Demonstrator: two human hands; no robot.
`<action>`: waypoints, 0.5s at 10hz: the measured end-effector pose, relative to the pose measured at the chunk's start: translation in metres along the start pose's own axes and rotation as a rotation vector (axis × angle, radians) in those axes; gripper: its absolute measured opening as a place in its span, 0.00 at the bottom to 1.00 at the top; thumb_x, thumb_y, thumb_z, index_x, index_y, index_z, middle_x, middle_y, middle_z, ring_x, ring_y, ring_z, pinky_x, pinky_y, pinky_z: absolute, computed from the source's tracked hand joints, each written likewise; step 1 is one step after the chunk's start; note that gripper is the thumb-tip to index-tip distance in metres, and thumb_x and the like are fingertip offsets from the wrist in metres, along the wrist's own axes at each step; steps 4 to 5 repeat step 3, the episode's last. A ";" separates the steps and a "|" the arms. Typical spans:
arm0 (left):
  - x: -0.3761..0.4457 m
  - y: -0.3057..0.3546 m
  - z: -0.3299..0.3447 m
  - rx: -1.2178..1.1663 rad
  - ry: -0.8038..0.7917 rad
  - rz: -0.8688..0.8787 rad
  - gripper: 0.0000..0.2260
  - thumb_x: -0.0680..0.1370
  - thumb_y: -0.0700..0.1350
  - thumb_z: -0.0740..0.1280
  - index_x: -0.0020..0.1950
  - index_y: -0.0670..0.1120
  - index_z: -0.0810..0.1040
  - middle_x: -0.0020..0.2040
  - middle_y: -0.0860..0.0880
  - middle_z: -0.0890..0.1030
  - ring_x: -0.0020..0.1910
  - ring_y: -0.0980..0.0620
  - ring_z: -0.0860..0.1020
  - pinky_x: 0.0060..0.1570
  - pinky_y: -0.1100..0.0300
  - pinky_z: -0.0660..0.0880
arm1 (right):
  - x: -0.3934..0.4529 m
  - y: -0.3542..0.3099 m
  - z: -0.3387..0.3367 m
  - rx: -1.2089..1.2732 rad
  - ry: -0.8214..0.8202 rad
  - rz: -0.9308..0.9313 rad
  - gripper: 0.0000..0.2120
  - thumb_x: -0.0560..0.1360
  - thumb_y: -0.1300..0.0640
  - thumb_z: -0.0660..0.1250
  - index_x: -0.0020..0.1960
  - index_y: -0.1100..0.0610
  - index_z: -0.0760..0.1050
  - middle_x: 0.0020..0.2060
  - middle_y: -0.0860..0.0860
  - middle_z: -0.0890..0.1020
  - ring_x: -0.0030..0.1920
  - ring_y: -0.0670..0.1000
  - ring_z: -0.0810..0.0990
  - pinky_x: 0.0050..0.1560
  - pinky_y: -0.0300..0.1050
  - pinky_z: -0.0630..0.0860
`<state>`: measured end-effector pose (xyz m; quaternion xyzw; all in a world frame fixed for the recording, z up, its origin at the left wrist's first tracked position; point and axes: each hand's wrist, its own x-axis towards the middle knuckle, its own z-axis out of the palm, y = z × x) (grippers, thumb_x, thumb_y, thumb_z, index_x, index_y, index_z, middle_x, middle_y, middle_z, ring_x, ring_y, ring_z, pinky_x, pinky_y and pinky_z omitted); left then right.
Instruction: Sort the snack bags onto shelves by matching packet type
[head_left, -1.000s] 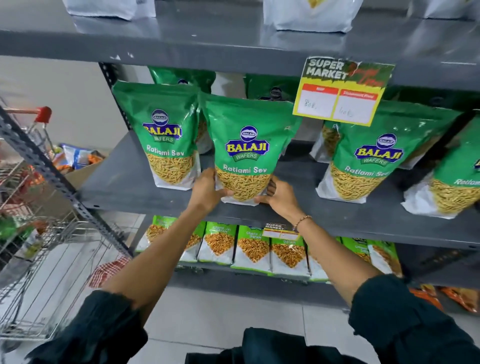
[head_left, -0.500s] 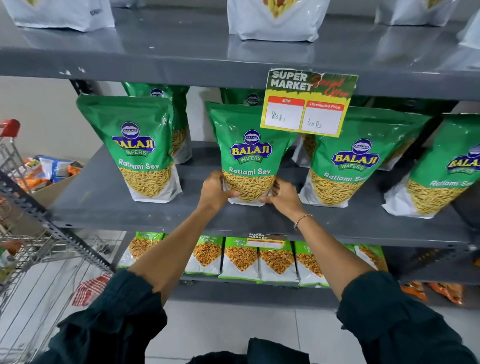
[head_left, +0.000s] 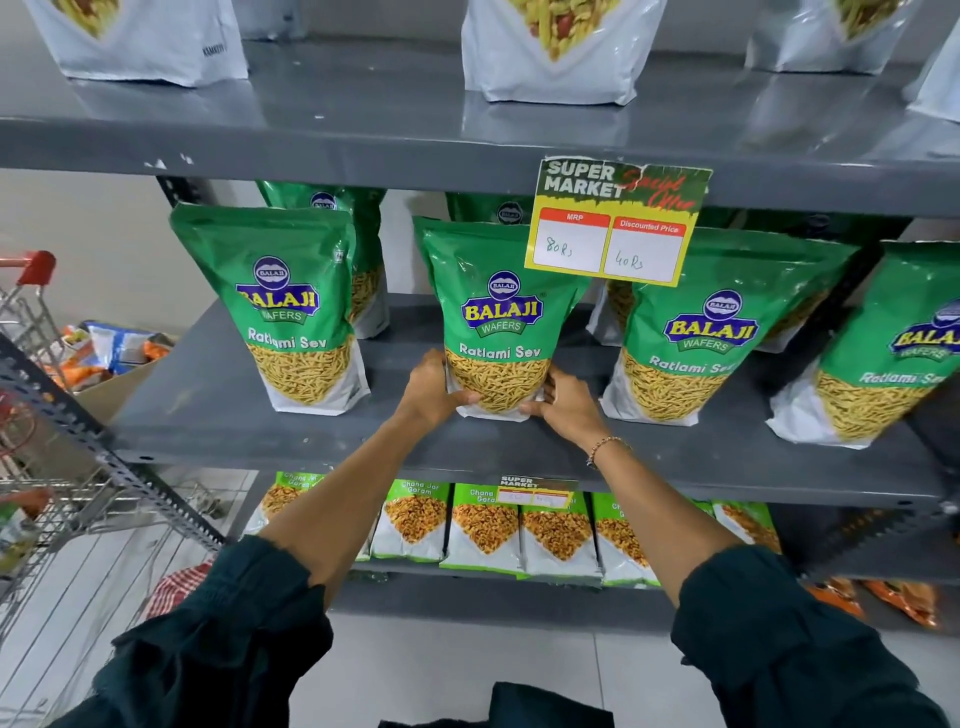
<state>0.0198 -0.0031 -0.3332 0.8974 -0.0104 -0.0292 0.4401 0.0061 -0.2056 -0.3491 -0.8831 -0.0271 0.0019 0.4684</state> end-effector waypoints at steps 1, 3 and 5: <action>-0.003 0.002 0.000 0.039 -0.014 0.019 0.31 0.67 0.45 0.76 0.64 0.37 0.66 0.64 0.38 0.74 0.64 0.40 0.72 0.58 0.51 0.70 | -0.004 -0.002 0.000 -0.006 -0.013 0.023 0.28 0.66 0.59 0.75 0.64 0.58 0.70 0.61 0.56 0.79 0.61 0.55 0.77 0.60 0.45 0.72; -0.007 -0.007 0.010 0.007 -0.045 0.036 0.32 0.71 0.49 0.72 0.68 0.39 0.62 0.66 0.37 0.70 0.68 0.39 0.68 0.66 0.43 0.68 | -0.021 -0.004 0.003 -0.035 0.033 0.074 0.35 0.69 0.54 0.72 0.71 0.56 0.59 0.65 0.55 0.75 0.64 0.54 0.74 0.65 0.48 0.70; -0.007 -0.007 0.010 0.007 -0.045 0.036 0.32 0.71 0.49 0.72 0.68 0.39 0.62 0.66 0.37 0.70 0.68 0.39 0.68 0.66 0.43 0.68 | -0.021 -0.004 0.003 -0.035 0.033 0.074 0.35 0.69 0.54 0.72 0.71 0.56 0.59 0.65 0.55 0.75 0.64 0.54 0.74 0.65 0.48 0.70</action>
